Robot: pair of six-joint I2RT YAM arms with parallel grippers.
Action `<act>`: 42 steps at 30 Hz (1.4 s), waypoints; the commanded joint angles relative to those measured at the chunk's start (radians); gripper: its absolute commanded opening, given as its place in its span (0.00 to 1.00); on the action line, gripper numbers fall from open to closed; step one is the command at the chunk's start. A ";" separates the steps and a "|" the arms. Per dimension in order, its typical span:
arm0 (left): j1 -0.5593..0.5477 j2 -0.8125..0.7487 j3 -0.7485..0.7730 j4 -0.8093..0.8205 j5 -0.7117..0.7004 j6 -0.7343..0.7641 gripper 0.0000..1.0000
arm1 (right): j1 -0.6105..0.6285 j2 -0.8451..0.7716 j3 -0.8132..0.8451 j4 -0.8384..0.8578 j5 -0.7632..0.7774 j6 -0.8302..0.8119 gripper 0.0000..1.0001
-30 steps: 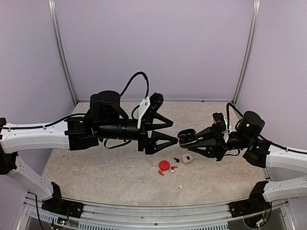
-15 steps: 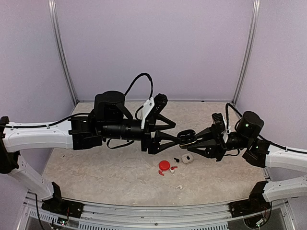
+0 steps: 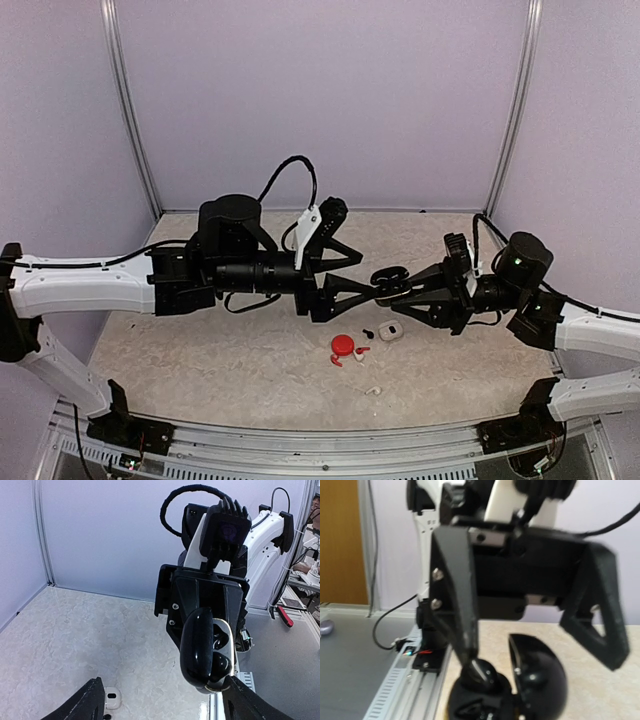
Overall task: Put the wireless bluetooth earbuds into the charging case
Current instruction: Move the right earbud to the center of the board.
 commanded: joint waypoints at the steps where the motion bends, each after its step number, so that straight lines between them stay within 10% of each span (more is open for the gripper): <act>1: 0.059 -0.052 -0.070 0.090 0.022 -0.040 0.83 | -0.030 -0.050 -0.020 0.009 0.076 0.047 0.00; 10: 0.203 0.102 0.036 -0.056 -0.052 -0.093 0.79 | -0.200 -0.127 -0.064 -0.044 0.102 0.156 0.00; 22: 0.150 0.514 0.385 -0.545 -0.055 0.341 0.72 | -0.433 -0.224 -0.151 -0.021 0.043 0.293 0.00; 42: 0.127 0.828 0.732 -0.759 0.009 0.692 0.49 | -0.540 -0.258 -0.197 0.030 -0.021 0.376 0.00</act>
